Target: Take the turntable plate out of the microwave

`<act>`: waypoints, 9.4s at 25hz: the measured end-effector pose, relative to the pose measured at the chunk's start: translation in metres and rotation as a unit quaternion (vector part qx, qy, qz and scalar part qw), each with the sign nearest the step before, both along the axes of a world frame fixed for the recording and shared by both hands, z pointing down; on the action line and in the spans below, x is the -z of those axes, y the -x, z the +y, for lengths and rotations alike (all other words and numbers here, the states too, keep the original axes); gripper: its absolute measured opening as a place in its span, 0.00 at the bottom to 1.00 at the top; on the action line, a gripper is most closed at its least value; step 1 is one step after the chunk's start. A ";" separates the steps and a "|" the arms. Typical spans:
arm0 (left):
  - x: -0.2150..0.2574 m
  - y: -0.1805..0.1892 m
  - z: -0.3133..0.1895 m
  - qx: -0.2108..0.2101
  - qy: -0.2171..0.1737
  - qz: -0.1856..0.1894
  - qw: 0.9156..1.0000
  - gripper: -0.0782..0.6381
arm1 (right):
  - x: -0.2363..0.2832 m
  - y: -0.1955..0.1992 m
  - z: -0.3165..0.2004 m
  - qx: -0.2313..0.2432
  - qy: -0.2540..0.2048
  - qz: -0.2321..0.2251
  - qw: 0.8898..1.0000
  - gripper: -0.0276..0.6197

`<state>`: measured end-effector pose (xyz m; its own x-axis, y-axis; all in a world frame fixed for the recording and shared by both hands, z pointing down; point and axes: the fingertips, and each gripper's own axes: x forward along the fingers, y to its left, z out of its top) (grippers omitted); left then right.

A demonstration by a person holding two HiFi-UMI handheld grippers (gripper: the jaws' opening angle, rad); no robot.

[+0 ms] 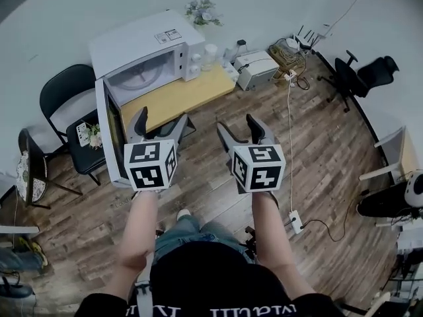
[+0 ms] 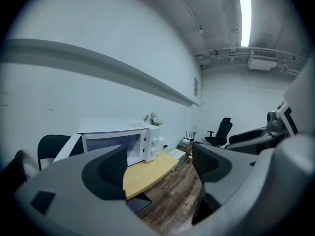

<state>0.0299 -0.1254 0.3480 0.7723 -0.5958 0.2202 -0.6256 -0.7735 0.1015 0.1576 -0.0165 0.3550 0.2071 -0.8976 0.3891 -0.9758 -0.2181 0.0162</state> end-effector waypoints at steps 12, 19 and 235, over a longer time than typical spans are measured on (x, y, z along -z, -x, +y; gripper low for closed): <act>-0.023 -0.006 -0.082 0.106 0.017 -0.015 0.994 0.69 | -0.016 -0.038 -0.112 0.097 0.003 -0.018 0.995 0.56; -0.039 -0.021 -0.133 0.189 0.041 -0.012 0.981 0.69 | -0.034 -0.064 -0.191 0.179 0.012 -0.034 0.983 0.56; 0.138 -0.070 -0.159 -0.031 -0.158 0.286 0.945 0.33 | 0.148 -0.044 -0.264 0.429 -0.363 -0.155 0.812 0.38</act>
<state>0.0998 -0.2839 0.2100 0.7472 -0.5112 -0.4247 -0.4909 -0.8553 0.1660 0.2015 -0.2808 0.2071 -0.6237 -0.6753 -0.3936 -0.7060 0.7028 -0.0871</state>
